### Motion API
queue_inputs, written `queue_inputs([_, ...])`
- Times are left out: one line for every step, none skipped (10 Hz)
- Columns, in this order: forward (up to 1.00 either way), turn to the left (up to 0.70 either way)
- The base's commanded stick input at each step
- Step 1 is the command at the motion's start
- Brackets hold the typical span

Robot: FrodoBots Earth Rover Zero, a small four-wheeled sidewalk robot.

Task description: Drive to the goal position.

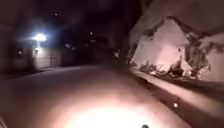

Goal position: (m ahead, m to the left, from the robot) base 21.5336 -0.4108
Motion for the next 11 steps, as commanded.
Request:
queue_inputs([0.7, 0.0])
queue_inputs([0.7, 0.0])
queue_inputs([0.7, 0.0])
queue_inputs([0.7, 0.0])
queue_inputs([0.7, 0.0])
queue_inputs([0.7, -0.04])
queue_inputs([0.7, -0.24])
queue_inputs([0.7, -0.32])
queue_inputs([0.7, -0.23])
queue_inputs([0.7, 0.0])
queue_inputs([0.7, 0.0])
